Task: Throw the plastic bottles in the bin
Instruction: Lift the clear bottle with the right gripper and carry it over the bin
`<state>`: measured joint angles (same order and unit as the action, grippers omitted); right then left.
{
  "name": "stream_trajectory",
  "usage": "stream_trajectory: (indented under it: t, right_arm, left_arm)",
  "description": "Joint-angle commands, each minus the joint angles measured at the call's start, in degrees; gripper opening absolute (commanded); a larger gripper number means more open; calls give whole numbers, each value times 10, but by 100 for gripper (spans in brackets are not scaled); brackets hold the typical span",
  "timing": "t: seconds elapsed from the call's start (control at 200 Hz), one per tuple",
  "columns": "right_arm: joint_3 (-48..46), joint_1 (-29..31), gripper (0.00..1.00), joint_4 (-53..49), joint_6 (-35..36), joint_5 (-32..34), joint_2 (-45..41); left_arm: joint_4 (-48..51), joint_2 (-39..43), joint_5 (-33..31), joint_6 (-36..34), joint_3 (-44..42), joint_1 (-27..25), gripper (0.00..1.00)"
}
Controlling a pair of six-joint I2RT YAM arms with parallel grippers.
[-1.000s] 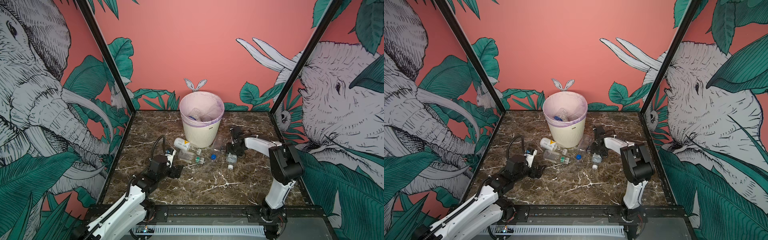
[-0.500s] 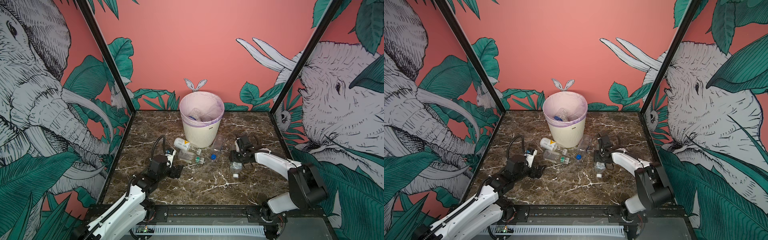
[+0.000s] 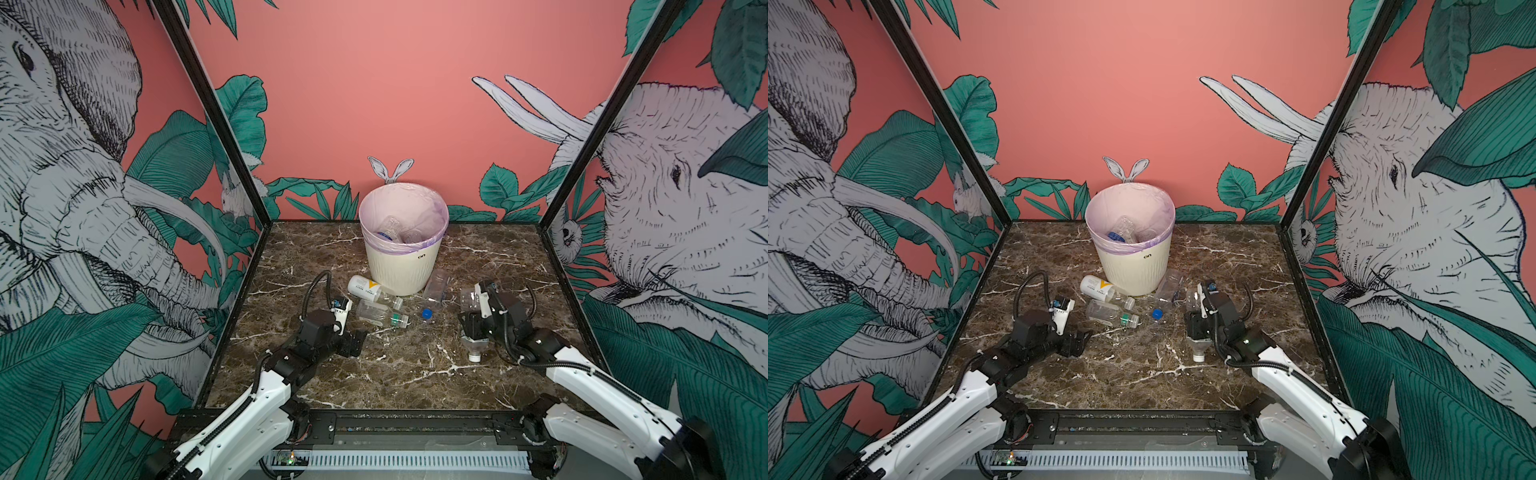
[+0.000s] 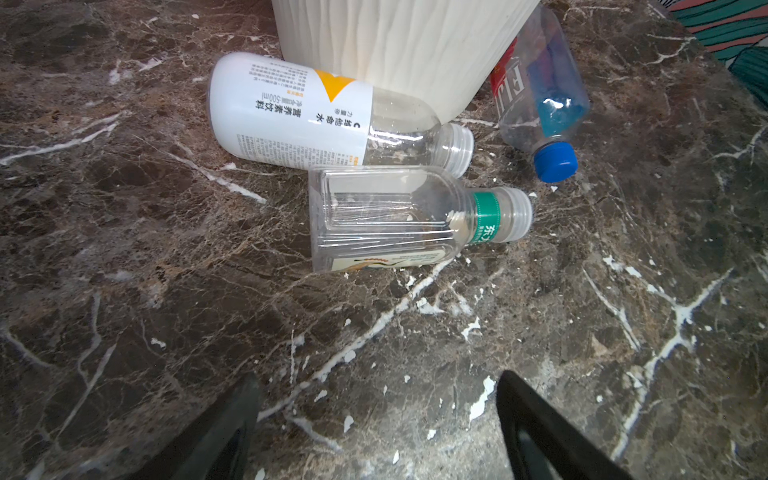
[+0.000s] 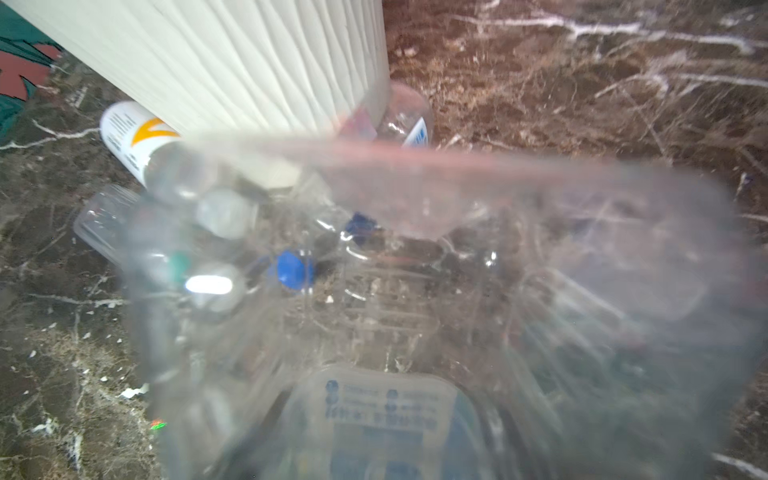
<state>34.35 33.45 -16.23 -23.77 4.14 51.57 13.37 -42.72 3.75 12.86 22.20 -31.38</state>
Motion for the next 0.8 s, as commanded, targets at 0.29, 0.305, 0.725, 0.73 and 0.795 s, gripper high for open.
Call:
stream_trajectory:
  t: [0.29, 0.305, 0.725, 0.73, 0.795]
  right_arm:
    - [198, 75, 19, -86, 74, 112, -40]
    - [216, 76, 19, -88, 78, 112, -31]
    - [1053, 40, 47, -272, 102, 116, 575]
    - [1066, 39, 50, -276, 101, 116, 584]
    - [1253, 23, 97, -341, 93, 123, 702]
  left_arm:
    - [-4, 6, -4, 0, -7, -2, 90]
    - [-4, 6, -4, 0, -7, -1, 90]
    - [-5, 15, -6, 0, -10, -2, 90]
    - [-4, 15, -6, 0, -10, -2, 90]
    - [-4, 15, -5, 0, -9, -2, 90]
